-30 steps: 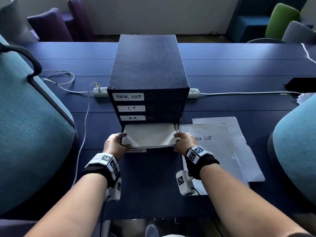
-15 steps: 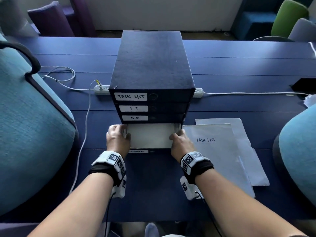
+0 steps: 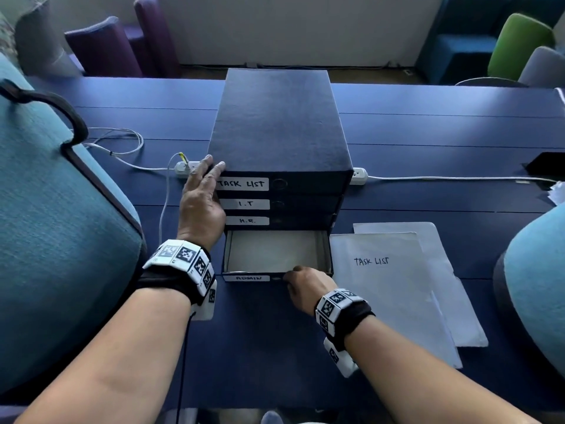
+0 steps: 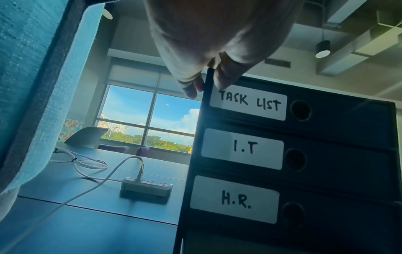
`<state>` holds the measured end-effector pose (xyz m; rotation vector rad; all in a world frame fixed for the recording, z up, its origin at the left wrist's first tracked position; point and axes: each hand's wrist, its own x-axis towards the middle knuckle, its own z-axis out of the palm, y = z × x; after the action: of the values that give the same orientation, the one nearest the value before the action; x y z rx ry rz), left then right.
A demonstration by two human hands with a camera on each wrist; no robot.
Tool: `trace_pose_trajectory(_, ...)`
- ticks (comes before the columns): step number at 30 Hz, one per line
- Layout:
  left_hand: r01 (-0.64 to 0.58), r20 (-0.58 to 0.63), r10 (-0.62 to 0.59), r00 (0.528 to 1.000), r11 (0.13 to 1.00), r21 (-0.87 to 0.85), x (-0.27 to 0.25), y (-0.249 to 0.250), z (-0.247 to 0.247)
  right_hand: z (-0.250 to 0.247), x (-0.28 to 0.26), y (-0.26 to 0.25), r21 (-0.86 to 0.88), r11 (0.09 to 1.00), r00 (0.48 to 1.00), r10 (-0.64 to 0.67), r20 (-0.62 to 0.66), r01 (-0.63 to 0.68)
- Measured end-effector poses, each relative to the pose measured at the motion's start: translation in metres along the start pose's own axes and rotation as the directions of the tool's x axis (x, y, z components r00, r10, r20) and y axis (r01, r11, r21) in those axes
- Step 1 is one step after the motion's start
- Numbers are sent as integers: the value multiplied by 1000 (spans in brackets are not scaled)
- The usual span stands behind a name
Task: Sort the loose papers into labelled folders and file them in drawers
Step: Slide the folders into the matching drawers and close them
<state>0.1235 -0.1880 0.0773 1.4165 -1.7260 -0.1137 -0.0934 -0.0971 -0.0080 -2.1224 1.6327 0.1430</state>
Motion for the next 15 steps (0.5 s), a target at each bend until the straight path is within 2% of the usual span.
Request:
trace_pose_trajectory(10, 1, -19, -1, 1000, 999, -48, 0, -1, -1, -11, 42, 6, -38, 998, 998, 50, -34, -51)
trace_pose_trajectory(15, 18, 2, -17, 1000, 999, -43, 0, 2, -2, -12, 58, 10, -70, 997, 994, 33, -103, -40)
